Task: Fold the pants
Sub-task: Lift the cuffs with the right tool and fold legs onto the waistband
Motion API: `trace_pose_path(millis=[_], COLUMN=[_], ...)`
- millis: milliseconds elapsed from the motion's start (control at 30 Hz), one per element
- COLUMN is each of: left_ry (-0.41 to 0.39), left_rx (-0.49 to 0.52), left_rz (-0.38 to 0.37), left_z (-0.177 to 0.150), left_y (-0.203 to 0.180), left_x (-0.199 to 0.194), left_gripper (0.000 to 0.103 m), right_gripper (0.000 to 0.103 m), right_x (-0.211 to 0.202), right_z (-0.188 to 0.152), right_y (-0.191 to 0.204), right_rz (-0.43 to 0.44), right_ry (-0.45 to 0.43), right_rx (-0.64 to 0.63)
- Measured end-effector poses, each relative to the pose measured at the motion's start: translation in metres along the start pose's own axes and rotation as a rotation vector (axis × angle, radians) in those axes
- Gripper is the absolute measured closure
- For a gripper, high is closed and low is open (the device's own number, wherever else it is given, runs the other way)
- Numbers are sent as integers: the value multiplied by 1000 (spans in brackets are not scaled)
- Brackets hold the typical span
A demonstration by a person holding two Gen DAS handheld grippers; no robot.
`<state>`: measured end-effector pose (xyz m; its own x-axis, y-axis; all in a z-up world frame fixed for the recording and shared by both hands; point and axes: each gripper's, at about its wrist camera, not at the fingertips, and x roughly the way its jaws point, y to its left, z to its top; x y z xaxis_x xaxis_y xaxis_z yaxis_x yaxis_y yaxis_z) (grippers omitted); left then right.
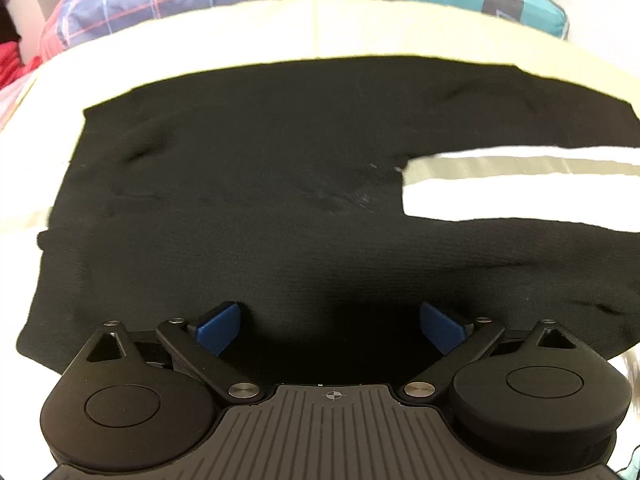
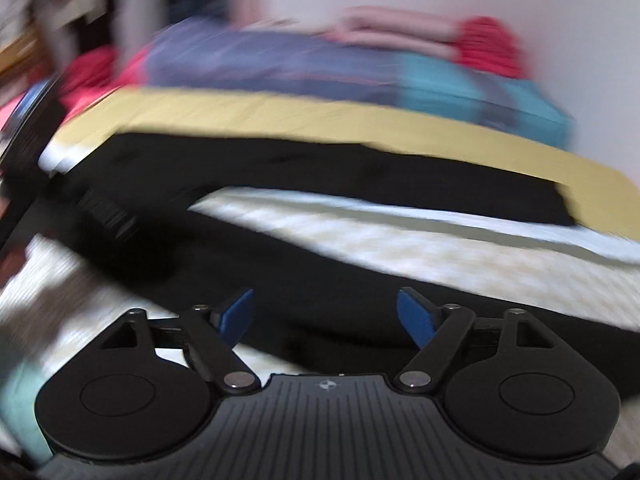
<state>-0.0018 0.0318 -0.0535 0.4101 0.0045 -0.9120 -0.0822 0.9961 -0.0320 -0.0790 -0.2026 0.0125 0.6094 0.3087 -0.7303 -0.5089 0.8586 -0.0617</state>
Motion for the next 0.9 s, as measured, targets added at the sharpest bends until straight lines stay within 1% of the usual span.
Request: trace_pose_path(millis=[33,100,133,167,200,267,300,333,367,467,567,633,667,700,733,767,800,833,867,900], left_ry=[-4,-2,3,10,18,27,23,20,21,24,22,24,25,26,27,27,27,27,27,27], left_rx=[-8,-26,-33,-41,-49,-64,-68,-67,-63,-59,-60,-60,-58,-55,-53,-52,-53,-54,-54,-53], left_rz=[6,11,15,20,27,29,25,24,26,24,22,26,30,34,38,40,41,41,40,40], left_z=[-1,-3,-5,-6,-8,-10,-12,-12,-11,-10,-11,-11,-11,-10,-10,-10,-11,-11,-11,-11], left_y=[4,14,19,23,27,33,34,34,34,34,37,37,36,35,34,34,34,34,34,34], left_x=[-2,-3,-3,-1,1,5,5,5,5,7,9,11,11,11,11,12,11,12,12,12], left_gripper=[0,0,0,0,0,0,0,0,0,0,0,0,0,0,0,0,0,0,0,0], right_gripper=[33,34,37,41,43,43,47,70,100,99,101,101,100,97,87,67,55,38,35,36], right_x=[6,22,32,41,46,49,50,50,47,24,21,18,17,13,12,9,8,8,10,12], right_z=[2,5,5,5,4,5,4,3,3,-7,-23,-25,-21,-19,-14,-11,-8,-6,-6,-6], right_y=[14,36,42,48,51,54,54,52,54,63,68,66,62,57,52,47,39,32,27,22], right_rz=[10,-2,-8,-12,-16,-25,-27,-20,-8,43,96,96,93,81,61,39,14,-9,-25,-38], right_ry=[16,51,68,88,97,74,73,75,90,102,168,157,155,134,112,96,80,69,67,77], right_rx=[-62,-189,-234,-271,-295,-331,-334,-326,-320,-355,-365,-324,-287,-244,-209,-186,-167,-155,-148,-143])
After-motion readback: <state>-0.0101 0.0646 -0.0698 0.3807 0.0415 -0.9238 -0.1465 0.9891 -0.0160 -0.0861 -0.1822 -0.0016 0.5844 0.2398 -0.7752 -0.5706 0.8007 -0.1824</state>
